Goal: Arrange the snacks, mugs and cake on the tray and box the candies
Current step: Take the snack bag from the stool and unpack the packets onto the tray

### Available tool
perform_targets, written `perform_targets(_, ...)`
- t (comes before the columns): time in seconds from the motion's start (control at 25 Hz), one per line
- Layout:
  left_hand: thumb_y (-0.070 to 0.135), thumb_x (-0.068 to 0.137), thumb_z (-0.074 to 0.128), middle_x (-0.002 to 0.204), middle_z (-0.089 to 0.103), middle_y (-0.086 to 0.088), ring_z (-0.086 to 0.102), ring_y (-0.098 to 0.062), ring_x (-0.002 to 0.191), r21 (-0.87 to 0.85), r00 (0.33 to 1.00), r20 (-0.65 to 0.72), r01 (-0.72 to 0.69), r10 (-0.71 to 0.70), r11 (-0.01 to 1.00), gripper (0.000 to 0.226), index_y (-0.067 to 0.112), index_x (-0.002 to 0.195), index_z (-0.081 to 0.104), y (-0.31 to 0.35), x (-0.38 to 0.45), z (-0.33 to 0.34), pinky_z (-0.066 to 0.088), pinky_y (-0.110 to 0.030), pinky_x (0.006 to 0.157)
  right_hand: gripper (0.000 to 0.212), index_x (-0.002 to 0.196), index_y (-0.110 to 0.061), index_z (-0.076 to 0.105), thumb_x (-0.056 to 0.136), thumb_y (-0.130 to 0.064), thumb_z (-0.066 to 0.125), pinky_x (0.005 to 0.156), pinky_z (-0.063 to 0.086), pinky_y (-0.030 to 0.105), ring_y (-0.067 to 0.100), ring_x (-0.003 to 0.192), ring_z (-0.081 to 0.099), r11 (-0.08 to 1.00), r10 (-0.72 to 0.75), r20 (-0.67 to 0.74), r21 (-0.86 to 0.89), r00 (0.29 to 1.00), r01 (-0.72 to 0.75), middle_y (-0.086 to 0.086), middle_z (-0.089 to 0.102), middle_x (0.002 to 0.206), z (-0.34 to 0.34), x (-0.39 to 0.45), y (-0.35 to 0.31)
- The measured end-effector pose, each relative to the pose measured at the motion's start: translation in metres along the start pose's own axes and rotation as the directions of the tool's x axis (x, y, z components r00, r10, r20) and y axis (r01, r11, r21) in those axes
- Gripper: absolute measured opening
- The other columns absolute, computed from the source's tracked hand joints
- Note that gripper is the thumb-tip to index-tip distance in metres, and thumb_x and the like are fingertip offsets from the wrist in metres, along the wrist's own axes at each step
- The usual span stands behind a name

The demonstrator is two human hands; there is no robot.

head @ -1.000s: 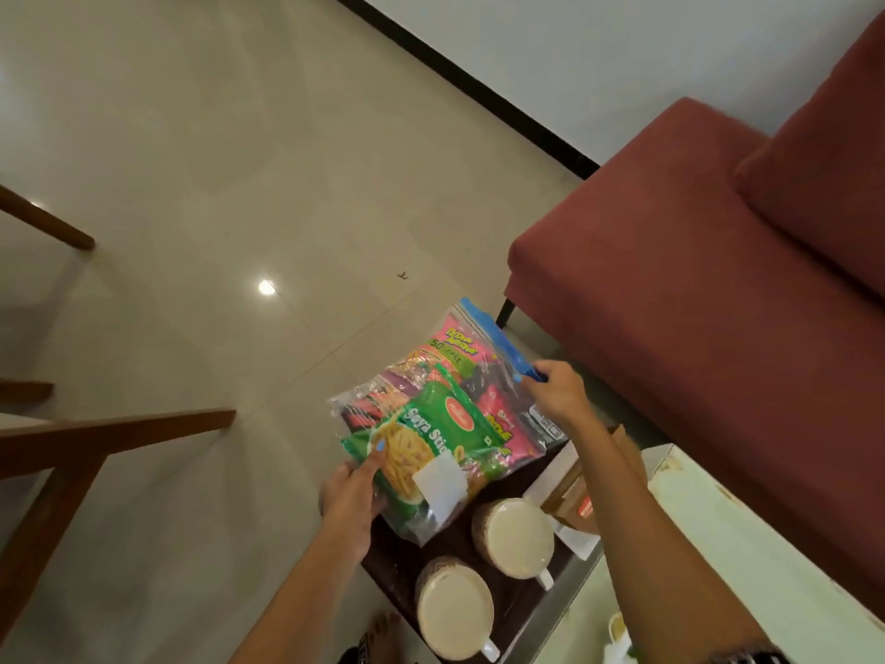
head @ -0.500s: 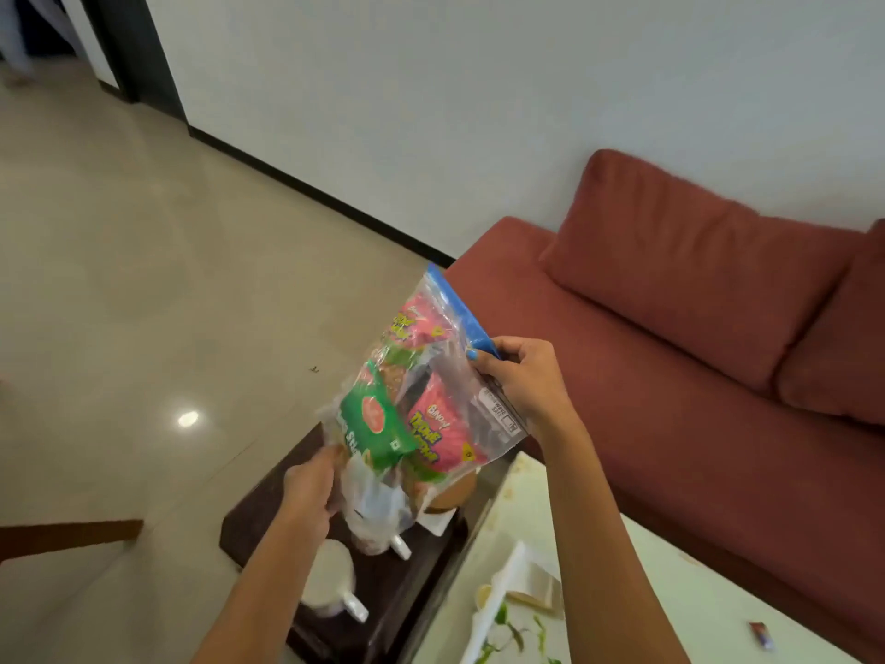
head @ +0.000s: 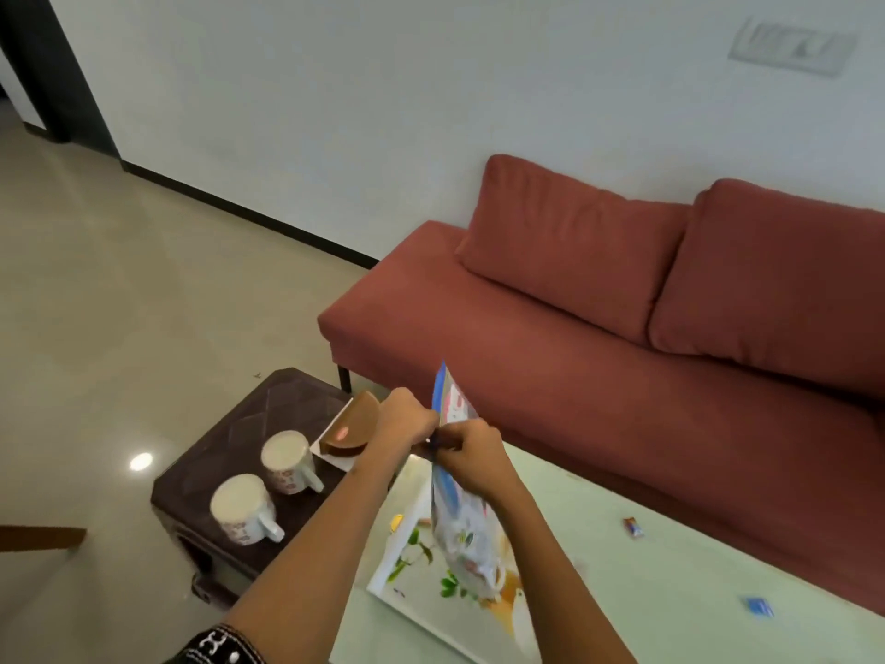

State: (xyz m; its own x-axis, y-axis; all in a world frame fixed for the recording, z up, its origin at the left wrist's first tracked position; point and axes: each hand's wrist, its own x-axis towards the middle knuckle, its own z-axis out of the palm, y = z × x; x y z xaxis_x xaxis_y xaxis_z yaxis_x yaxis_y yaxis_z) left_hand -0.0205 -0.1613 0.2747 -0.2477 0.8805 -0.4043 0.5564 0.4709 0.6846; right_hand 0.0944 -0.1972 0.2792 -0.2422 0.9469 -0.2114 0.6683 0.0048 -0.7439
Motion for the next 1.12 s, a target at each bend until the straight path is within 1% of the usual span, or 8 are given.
perform_targets(0.04, 0.012, 0.073, 0.058, 0.085, 0.07, -0.018, 0.067, -0.031, 0.082, 0.095, 1.0, 0.006, 0.018, -0.019, 0.995, 0.021, -0.003, 0.085, 0.066, -0.005, -0.005, 0.014, 0.046, -0.03, 0.056, 0.015, 0.081, -0.005, 0.07, 0.086, -0.017, 0.061, 0.063, 0.045, 0.03, 0.018, 0.067, 0.055, 0.974, 0.071, 0.088, 0.209, 0.994, -0.088, 0.012, 0.063, 0.074, -0.007, -0.011, 0.015)
perform_targets(0.16, 0.014, 0.073, 0.065, 0.091, 0.07, -0.022, 0.066, -0.033, 0.087, 0.001, 0.999, -0.025, 0.032, -0.032, 0.999, 0.023, -0.006, 0.083, 0.066, -0.015, -0.024, 0.056, 0.053, -0.035, 0.065, 0.023, 0.097, -0.006, 0.064, 0.088, -0.027, 0.06, 0.067, 0.056, 0.03, 0.02, 0.074, 0.062, 0.639, 0.393, 0.141, 0.669, 0.909, -0.38, 0.011, 0.064, 0.09, -0.012, -0.027, 0.057)
perform_targets(0.28, 0.016, 0.064, 0.076, 0.079, 0.071, -0.019, 0.068, -0.032, 0.078, -0.089, 0.999, -0.015, 0.031, -0.032, 0.996, 0.022, -0.003, 0.074, 0.07, -0.022, -0.044, 0.08, 0.058, -0.039, 0.071, 0.036, 0.103, -0.002, 0.063, 0.085, -0.033, 0.063, 0.061, 0.057, 0.028, 0.024, 0.077, 0.068, 0.548, 0.515, 0.155, 0.696, 0.843, -0.463, 0.016, 0.069, 0.098, 0.003, -0.033, 0.079)
perform_targets(0.56, 0.009, 0.061, 0.08, 0.079, 0.072, -0.018, 0.069, -0.031, 0.076, -0.231, 0.994, 0.092, 0.085, -0.065, 0.969, 0.013, 0.004, 0.071, 0.073, -0.047, -0.057, 0.092, 0.058, -0.04, 0.075, 0.004, 0.079, 0.006, 0.066, 0.076, 0.005, 0.065, 0.045, 0.053, 0.023, 0.019, 0.047, 0.067, 0.363, 0.627, 0.148, 0.813, 0.765, -0.455, 0.015, 0.067, 0.063, 0.037, -0.035, 0.097)
perform_targets(0.68, 0.007, 0.069, 0.075, 0.083, 0.069, -0.014, 0.065, -0.026, 0.077, -0.38, 0.98, 0.154, 0.174, -0.123, 0.908, 0.005, 0.008, 0.069, 0.07, -0.054, -0.055, 0.089, 0.056, -0.032, 0.071, 0.007, 0.08, 0.002, 0.066, 0.081, 0.004, 0.059, 0.049, 0.055, 0.024, 0.021, 0.056, 0.066, 0.438, 0.617, 0.065, 0.8, 0.784, -0.411, 0.017, 0.067, 0.072, 0.038, -0.034, 0.102)
perform_targets(0.84, 0.012, 0.079, 0.067, 0.063, 0.059, -0.006, 0.057, -0.016, 0.059, -0.204, 0.991, -0.128, -0.06, 0.034, 0.977, 0.014, 0.001, 0.07, 0.069, -0.05, -0.073, 0.105, 0.044, -0.015, 0.053, 0.018, 0.07, -0.005, 0.066, 0.083, -0.017, 0.063, 0.056, 0.048, 0.022, 0.019, 0.065, 0.061, 0.892, 0.443, -0.316, 0.248, 0.839, -0.377, 0.006, 0.065, 0.072, 0.044, -0.035, 0.091)
perform_targets(0.96, 0.015, 0.08, 0.067, 0.084, 0.059, -0.01, 0.058, -0.016, 0.08, -0.067, 0.958, -0.24, -0.178, 0.157, 0.982, 0.017, -0.001, 0.083, 0.063, -0.043, -0.073, 0.1, 0.048, -0.022, 0.067, 0.017, 0.082, -0.008, 0.062, 0.086, -0.025, 0.06, 0.046, 0.03, 0.015, 0.015, 0.07, 0.053, 0.912, 0.369, -0.433, -0.003, 0.823, -0.411, 0.005, 0.062, 0.081, 0.04, -0.04, 0.089)
perform_targets(1.12, 0.015, 0.084, 0.062, 0.1, 0.056, -0.011, 0.056, -0.018, 0.093, 0.092, 0.92, -0.235, -0.3, 0.314, 0.949, 0.019, 0.003, 0.097, 0.056, -0.044, -0.068, 0.09, 0.042, -0.019, 0.069, 0.015, 0.089, -0.017, 0.043, 0.086, -0.022, 0.058, 0.044, 0.028, 0.018, 0.008, 0.055, 0.049, 0.893, 0.381, -0.453, -0.047, 0.806, -0.448, 0.003, 0.062, 0.082, 0.024, -0.046, 0.1)
